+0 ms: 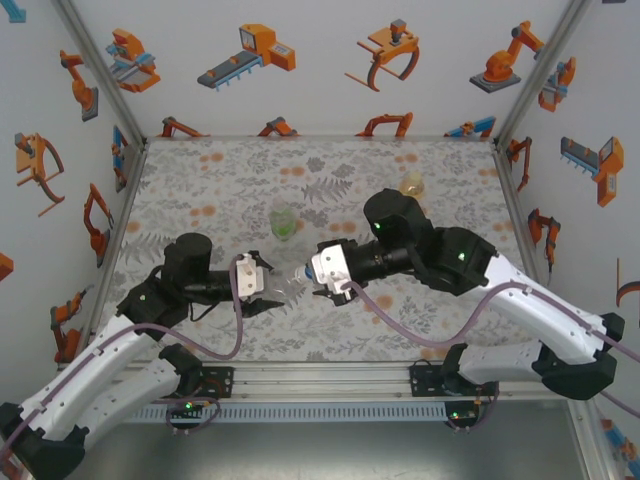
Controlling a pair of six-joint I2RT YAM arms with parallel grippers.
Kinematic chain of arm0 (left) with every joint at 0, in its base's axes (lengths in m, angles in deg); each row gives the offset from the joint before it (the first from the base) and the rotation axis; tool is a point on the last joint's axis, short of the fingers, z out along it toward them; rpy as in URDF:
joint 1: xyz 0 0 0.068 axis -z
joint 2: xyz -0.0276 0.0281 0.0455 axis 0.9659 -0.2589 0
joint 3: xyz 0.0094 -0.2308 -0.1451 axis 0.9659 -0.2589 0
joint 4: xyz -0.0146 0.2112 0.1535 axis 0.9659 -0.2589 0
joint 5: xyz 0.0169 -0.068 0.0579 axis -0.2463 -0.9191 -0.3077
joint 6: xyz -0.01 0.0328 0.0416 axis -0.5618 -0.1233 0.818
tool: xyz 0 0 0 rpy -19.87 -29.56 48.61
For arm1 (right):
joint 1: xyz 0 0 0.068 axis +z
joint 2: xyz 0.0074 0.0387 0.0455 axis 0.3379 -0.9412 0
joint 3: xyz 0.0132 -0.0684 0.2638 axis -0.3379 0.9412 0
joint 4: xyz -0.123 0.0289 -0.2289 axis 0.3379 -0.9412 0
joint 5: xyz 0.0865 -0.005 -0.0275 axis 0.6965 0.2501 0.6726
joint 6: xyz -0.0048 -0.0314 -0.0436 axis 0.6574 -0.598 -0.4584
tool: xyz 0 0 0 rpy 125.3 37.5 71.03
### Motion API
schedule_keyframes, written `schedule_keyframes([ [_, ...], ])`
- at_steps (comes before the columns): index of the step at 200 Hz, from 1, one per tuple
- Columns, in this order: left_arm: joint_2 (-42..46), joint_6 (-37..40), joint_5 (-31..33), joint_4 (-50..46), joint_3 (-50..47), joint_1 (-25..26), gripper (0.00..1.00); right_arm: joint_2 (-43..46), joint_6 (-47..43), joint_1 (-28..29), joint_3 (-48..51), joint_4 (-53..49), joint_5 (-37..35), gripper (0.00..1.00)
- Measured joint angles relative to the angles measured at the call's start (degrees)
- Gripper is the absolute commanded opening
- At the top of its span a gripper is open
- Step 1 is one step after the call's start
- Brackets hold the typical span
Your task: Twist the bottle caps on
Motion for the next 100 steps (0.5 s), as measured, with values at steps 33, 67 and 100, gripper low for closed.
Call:
schedule_keyframes([
  [33, -0.5, 0.0, 0.0, -1.2, 0.0, 0.0, 0.0, -1.0, -2.6, 0.0, -0.5, -0.6, 0.7, 0.44],
  [67, -0.5, 0.0, -0.2, -1.6, 0.1, 0.0, 0.0, -1.2, -3.4, 0.0, -0.5, -0.6, 0.7, 0.44],
  [100, -0.5, 0.0, -0.5, -1.7, 0.1, 0.0, 0.0, -2.0, -3.6, 0.0, -1.0, -0.8, 0.5, 0.46],
])
